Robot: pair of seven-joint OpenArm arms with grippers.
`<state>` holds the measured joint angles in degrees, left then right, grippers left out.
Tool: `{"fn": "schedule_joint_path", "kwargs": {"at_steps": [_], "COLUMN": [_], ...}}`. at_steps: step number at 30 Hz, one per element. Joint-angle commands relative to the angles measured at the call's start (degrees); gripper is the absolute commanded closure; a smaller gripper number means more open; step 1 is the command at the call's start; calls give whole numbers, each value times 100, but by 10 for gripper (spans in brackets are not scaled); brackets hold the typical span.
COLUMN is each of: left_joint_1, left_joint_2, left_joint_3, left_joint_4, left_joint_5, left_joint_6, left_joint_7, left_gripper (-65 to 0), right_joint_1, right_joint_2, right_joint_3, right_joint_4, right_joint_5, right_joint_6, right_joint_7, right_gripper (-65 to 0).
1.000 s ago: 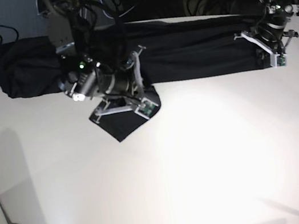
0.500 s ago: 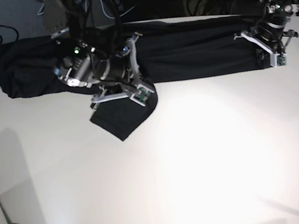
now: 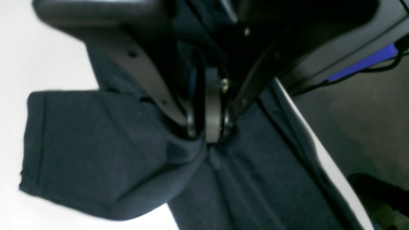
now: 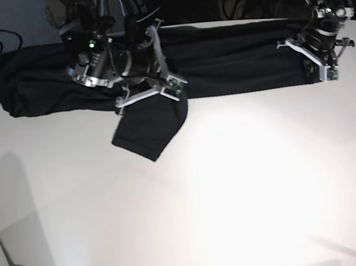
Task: Fold the T-shirt properly
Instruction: 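Swing the held sleeve across the folded strip toward the left gripper, then lay the sleeve on the strip and open the right gripper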
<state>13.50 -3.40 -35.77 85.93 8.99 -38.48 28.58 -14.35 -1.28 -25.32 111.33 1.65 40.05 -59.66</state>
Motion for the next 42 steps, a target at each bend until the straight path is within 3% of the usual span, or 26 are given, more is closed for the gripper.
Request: {"fn": "schedule_joint_path", "kwargs": {"at_steps": [1, 9, 28, 38, 42], "left_joint_1": [96, 79, 44, 53, 53], "left_joint_2": [63, 63, 72, 72, 72], "left_joint_3": [100, 118, 293, 285, 285], "left_joint_4": [-114, -114, -237, -237, -237], "left_joint_5": [301, 301, 301, 301, 301], "left_joint_6": [-152, -152, -152, -152, -152], "left_joint_7": [566, 566, 602, 610, 610], "left_gripper": [-26, -26, -26, -26, -26], "right_joint_1": [33, 24, 639, 683, 692], "right_joint_2": [-26, 18, 229, 229, 229], "right_joint_3": [-22, -66, -1050, -1077, -1085], "right_joint_4": [89, 89, -25, -87, -271], "right_joint_5": [59, 59, 50, 50, 50], "right_joint_6": [-5, -5, -5, -5, -5], "right_joint_7": [115, 107, -148, -307, -315], "right_gripper": [-6, -7, -7, -12, -99]}}
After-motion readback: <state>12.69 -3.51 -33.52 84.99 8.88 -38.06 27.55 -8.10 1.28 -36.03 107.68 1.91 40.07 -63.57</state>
